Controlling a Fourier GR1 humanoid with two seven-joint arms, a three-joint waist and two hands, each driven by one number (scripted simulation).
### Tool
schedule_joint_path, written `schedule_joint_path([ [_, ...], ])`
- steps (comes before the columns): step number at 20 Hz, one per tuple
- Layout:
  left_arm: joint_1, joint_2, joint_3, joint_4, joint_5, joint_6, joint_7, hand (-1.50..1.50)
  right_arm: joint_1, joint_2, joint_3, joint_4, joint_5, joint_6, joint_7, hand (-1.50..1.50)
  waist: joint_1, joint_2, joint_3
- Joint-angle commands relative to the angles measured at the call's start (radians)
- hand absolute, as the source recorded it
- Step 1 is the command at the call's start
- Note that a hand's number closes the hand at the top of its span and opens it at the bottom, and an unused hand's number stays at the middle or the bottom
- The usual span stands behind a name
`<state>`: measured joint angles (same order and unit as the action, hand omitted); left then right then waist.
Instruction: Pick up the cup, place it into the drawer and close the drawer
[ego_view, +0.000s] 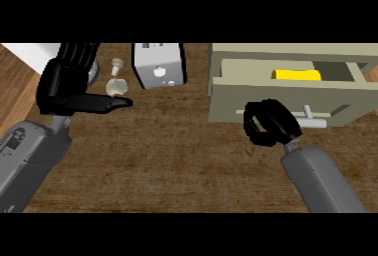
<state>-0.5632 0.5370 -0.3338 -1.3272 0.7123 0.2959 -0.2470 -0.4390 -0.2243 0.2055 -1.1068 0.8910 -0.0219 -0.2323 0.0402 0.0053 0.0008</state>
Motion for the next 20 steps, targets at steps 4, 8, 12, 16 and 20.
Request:
schedule_joint_path([
  [4, 0.066, 0.032, 0.059, -0.008, -0.012, -0.079, -0.009, -1.5, -0.268, 0.043, -0.103, 0.471, 0.009, -0.114, -0.146, 1.5, -0.002, 0.007, 0.001],
  [8, 0.147, 0.043, 0.061, -0.094, -0.002, -0.093, -0.014, -1.5, -0.365, -0.004, -0.163, 0.638, -0.007, -0.099, -0.184, 1.5, 0.028, 0.013, 0.002],
  [12, 0.198, 0.045, 0.078, -0.051, -0.007, -0.16, -0.081, -1.5, -0.457, -0.03, -0.213, 0.749, -0.026, -0.091, -0.192, 1.5, 0.042, 0.022, 0.001],
  [16, 0.135, 0.057, 0.089, -0.077, 0.021, -0.178, -0.007, -1.5, -0.51, -0.04, -0.244, 0.81, -0.049, -0.073, -0.195, 1.5, 0.05, 0.028, 0.002],
  [20, 0.158, 0.024, 0.075, -0.038, 0.01, -0.2, -0.051, -1.5, -0.538, -0.08, -0.262, 0.827, -0.066, -0.037, -0.205, 1.5, 0.063, 0.041, 0.002],
])
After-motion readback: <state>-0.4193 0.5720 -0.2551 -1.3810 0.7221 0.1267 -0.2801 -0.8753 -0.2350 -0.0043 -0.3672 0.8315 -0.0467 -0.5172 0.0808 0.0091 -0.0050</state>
